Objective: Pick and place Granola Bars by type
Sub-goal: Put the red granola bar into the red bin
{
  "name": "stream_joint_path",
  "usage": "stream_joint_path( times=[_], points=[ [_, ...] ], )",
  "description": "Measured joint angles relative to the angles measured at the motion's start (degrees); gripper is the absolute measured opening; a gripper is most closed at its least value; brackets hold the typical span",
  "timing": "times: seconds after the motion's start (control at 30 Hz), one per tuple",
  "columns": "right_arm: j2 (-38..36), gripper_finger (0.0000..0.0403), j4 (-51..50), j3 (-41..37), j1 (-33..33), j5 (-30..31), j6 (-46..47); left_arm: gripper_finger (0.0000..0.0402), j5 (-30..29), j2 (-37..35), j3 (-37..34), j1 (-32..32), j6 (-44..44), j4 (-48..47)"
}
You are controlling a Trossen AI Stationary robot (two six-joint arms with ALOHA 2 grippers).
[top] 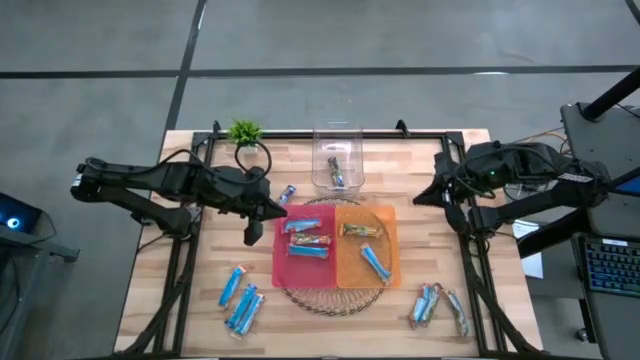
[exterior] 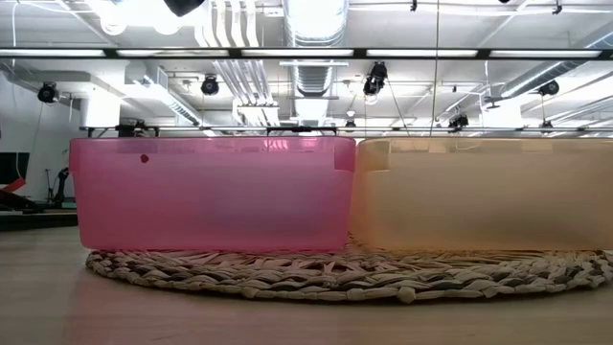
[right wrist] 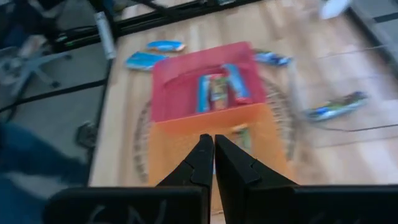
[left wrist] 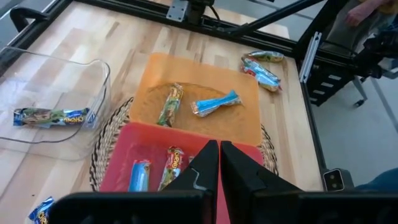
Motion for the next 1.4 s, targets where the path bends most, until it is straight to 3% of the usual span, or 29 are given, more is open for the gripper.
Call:
stream_joint_path(
  times=[0.33, 0.7, 1.07, 1.4],
  points=[
    [3.99, 0.0008, 0.00, 0.10, 17.65, -0.55, 6.46, 0.0000, 0.00, 0.02, 0.00, 0.00, -1.05, -1.36],
    [15.42, 0.0008, -0.70, 5.41, 34.82, 3.99, 5.11, 0.0000, -0.42, 0.07, -0.02, 0.02, -0.80, -1.35],
    [25.72, 0.0008, -9.23, 12.09, 41.20, 4.08, 11.34, 0.0000, -0.46, 0.07, -0.04, 0.02, -0.56, -1.35],
    [29.10, 0.0009, -9.05, 12.39, 44.23, 4.04, 28.42, 0.0000, -0.45, 0.07, -0.07, 0.07, 2.39, -1.35]
  ],
)
